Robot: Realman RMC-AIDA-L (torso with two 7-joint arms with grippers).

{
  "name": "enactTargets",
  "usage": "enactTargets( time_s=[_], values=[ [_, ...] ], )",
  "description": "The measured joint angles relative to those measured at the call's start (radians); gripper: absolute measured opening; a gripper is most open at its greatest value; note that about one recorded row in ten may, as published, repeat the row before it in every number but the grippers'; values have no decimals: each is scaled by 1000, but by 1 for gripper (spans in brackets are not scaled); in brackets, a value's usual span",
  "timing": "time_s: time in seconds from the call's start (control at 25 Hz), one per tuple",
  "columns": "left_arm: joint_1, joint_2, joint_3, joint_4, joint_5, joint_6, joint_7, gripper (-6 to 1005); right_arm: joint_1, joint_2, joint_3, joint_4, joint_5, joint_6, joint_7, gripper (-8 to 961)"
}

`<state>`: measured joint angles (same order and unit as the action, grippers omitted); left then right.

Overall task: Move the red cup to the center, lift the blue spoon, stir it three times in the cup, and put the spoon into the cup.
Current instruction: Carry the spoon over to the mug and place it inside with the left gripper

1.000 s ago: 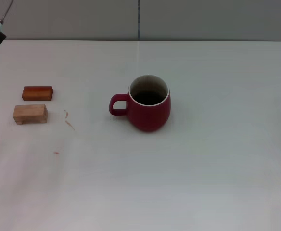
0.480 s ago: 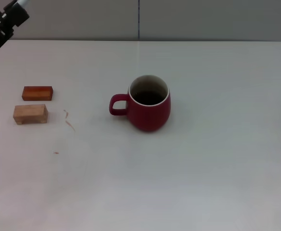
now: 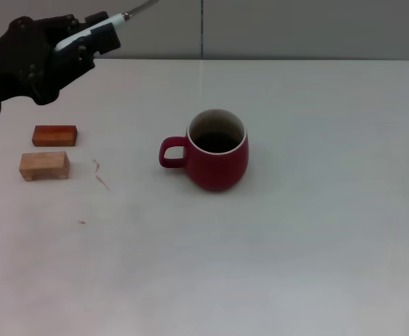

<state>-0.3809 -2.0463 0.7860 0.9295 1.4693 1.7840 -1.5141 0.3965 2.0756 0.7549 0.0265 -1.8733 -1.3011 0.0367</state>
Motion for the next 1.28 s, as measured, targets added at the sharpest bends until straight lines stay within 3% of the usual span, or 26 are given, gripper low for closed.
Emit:
enactTargets(
  time_s=[0.32,0.6,1.28],
  values=[
    [-51,-10,62,163,175,-72,-32,182,-14,1,-3,10,-4,-15,0,549],
    [-65,-12,168,313,303,-156,-73,184,-22,2,-3,15,-6,-17,0,549],
    [-114,-13,326,613,572,-150,-133,189,-35,3,-3,24,-6,-17,0,550]
  ],
)
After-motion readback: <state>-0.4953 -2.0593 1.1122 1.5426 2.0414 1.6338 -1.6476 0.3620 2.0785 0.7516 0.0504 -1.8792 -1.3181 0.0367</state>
